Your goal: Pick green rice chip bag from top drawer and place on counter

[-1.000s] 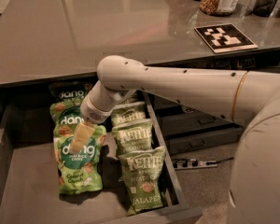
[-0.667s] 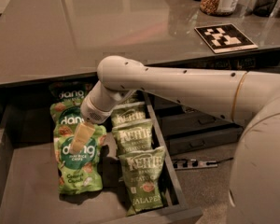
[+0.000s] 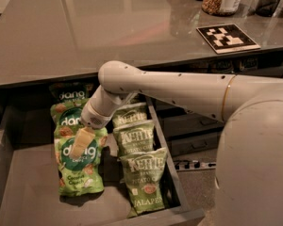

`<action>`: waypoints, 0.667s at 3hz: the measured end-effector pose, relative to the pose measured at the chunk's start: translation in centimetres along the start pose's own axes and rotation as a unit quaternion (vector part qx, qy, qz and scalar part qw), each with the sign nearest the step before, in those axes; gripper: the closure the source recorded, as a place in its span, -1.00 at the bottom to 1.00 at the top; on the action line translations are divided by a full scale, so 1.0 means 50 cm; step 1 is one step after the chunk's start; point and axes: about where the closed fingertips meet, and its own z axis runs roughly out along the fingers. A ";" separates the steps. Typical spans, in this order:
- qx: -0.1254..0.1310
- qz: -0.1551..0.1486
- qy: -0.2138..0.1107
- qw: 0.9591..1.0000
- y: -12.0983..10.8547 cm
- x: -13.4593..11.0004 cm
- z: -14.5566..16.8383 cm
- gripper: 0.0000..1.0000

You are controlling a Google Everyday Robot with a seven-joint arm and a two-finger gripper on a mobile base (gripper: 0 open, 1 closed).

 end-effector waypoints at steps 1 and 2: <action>-0.021 0.003 0.001 1.000 0.003 0.004 0.024 -0.80; -0.027 0.003 0.001 1.000 0.004 0.004 0.030 -0.76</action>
Offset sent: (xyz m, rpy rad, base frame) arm -0.0038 0.0083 -0.0141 0.0021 0.0598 0.0336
